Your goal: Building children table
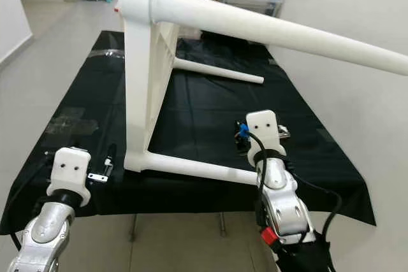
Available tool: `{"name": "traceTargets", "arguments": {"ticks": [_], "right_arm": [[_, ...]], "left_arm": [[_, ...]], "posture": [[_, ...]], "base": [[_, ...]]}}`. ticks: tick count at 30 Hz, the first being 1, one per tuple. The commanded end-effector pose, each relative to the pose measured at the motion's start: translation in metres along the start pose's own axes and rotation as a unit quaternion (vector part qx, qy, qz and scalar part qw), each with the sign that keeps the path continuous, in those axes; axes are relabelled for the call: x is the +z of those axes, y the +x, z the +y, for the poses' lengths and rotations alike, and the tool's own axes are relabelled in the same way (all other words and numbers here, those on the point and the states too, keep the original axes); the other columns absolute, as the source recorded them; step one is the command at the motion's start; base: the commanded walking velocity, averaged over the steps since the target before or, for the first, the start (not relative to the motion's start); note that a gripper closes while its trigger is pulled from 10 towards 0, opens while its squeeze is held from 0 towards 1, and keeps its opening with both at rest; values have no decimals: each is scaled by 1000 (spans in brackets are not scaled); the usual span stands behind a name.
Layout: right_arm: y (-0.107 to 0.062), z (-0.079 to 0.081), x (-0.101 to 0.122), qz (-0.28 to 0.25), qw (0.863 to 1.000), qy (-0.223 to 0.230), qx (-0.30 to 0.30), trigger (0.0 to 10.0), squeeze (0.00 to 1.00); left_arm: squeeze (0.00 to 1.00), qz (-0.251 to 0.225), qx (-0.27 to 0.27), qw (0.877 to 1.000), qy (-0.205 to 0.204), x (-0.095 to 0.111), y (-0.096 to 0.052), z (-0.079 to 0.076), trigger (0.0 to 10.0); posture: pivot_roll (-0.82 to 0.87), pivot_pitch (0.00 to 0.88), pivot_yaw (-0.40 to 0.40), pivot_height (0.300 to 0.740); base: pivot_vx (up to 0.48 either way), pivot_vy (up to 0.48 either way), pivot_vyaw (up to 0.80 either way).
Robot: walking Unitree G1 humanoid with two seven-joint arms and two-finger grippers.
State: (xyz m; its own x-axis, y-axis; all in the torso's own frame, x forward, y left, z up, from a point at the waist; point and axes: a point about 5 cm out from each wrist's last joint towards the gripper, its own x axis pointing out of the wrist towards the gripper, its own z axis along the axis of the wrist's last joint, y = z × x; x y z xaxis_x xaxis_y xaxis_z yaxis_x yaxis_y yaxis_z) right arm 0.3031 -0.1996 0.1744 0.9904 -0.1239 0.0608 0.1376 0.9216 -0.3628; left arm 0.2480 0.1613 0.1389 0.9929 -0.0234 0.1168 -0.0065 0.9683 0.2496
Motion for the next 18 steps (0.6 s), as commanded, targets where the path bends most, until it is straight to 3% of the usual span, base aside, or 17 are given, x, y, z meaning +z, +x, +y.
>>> {"name": "traceTargets", "arguments": {"ticks": [1, 12, 18], "right_arm": [[-2, -4, 1, -12, 1000, -8, -11, 10000, 0], [4, 6, 14, -31, 1000, 3, -2, 10000, 0], [4, 8, 18, -46, 999, 5, -6, 10000, 0]], "left_arm": [[0, -5, -24, 1000, -9, 1, 2, -8, 10000], [0, -12, -34, 999, -12, 3, 1, -10, 10000], [0, -27, -45, 999, 3, 5, 16, -5, 10000]], "posture": [[12, 0, -108, 740], [30, 0, -116, 740], [25, 0, -107, 740]], "base": [[0, 0, 0], [0, 0, 0], [0, 0, 0]]}}
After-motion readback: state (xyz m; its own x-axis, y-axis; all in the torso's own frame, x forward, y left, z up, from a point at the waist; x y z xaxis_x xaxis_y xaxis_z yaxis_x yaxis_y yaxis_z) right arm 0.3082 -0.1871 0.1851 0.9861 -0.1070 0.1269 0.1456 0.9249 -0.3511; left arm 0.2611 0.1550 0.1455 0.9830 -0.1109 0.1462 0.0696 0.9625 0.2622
